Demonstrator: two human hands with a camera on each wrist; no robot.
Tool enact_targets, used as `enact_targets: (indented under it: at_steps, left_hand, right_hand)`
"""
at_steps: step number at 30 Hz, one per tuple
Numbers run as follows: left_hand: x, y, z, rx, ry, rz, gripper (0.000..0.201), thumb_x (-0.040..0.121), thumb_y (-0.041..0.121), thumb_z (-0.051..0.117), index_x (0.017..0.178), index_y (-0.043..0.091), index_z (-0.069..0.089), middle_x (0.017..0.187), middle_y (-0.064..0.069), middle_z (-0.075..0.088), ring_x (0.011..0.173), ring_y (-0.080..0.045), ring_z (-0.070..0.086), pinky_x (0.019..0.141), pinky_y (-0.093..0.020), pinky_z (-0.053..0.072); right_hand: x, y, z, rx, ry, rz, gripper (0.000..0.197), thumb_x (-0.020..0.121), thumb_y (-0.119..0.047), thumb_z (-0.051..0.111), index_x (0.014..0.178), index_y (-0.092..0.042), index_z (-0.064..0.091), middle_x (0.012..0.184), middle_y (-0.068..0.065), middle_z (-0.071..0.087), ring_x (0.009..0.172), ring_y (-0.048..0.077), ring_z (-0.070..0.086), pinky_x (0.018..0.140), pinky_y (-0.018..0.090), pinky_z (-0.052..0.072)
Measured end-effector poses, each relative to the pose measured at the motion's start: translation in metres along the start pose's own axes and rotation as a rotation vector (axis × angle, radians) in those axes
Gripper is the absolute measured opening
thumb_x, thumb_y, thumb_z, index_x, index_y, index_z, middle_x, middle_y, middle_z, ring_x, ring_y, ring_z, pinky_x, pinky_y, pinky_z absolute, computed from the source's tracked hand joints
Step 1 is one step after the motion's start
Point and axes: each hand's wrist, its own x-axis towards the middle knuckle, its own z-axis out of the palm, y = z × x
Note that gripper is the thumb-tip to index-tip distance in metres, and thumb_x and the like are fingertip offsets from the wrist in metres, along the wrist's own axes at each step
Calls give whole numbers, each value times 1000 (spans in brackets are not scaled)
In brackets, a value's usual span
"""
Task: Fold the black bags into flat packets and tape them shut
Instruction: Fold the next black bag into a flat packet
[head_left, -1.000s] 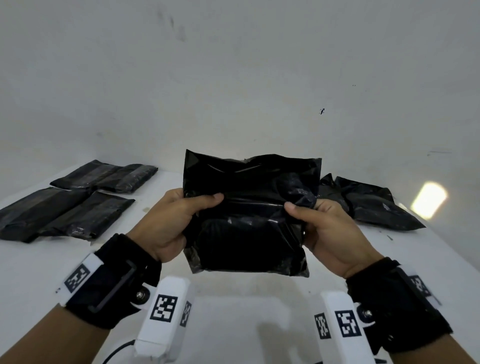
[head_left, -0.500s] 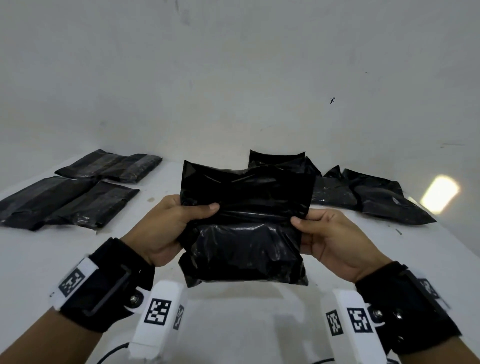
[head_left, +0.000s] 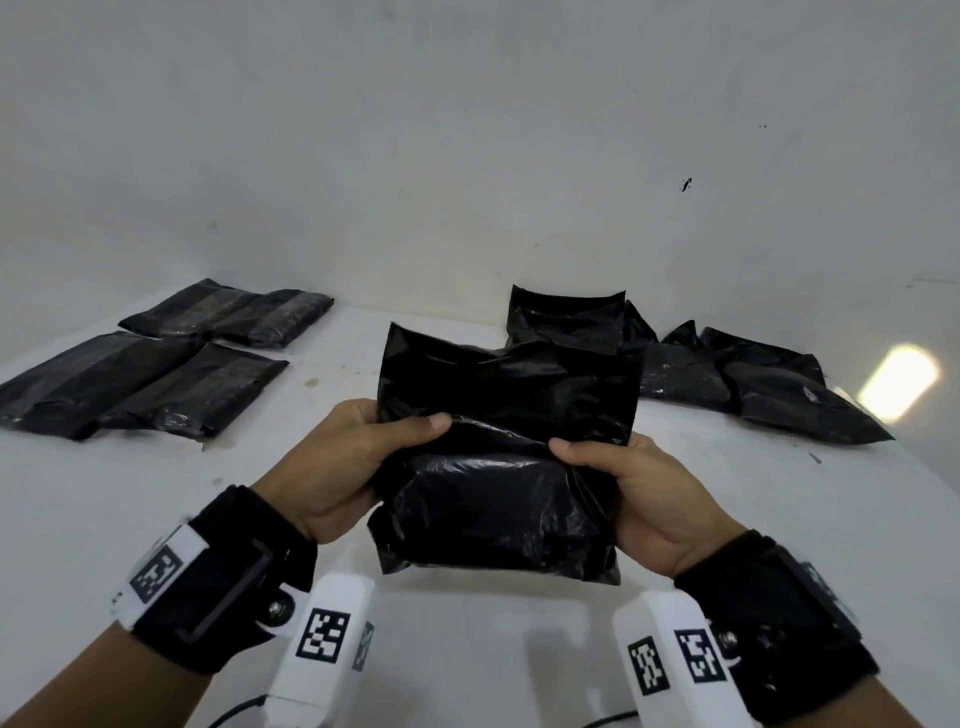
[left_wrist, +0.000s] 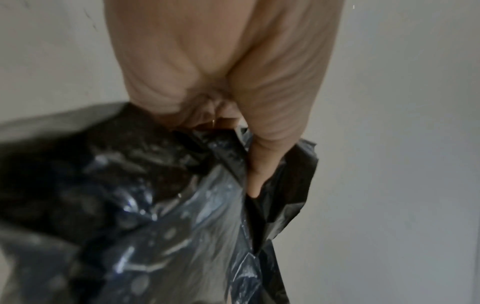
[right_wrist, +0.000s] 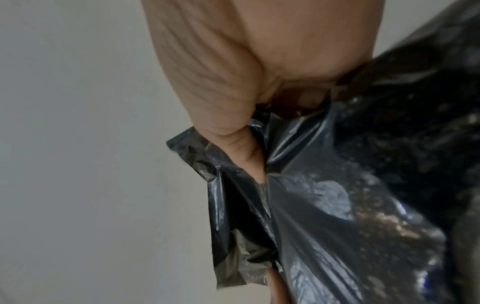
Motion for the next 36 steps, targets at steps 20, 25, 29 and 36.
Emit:
enact_targets:
  at_steps: [20, 25, 29, 36]
  left_hand:
    - [-1, -5, -16, -50, 120, -67, 50, 71, 12, 66, 112, -17, 62, 120, -32, 62, 108, -42, 56, 94, -44, 49]
    - [-3, -3, -13, -60, 135, -49, 47, 71, 12, 66, 109, -16, 64, 117, -31, 64, 102, -39, 59, 82, -39, 54]
    - [-5, -1, -15, -57, 140, -44, 48, 72, 12, 66, 109, -18, 63, 118, -33, 62, 99, -38, 60, 80, -39, 57]
    - [-8, -6, -19, 36, 118, -29, 32, 71, 13, 69, 94, -9, 73, 106, -26, 70, 75, -24, 66, 63, -32, 59]
  right_hand:
    - [-5, 5, -14, -4, -17, 109, 36, 80, -17, 67, 108, 5, 70, 106, 19, 70, 88, 28, 62, 75, 34, 54]
    - [-4, 1, -11, -50, 2, 35, 34, 74, -18, 72, 104, -2, 73, 95, 13, 70, 74, 21, 64, 62, 30, 55]
    - [-3, -4, -16, -26, 57, 8, 40, 72, -9, 71, 108, 8, 69, 93, 15, 74, 72, 21, 70, 59, 30, 58]
    - [-4, -3, -27, -69, 123, 17, 40, 72, -11, 72, 106, 8, 69, 97, 16, 74, 75, 23, 72, 61, 31, 59]
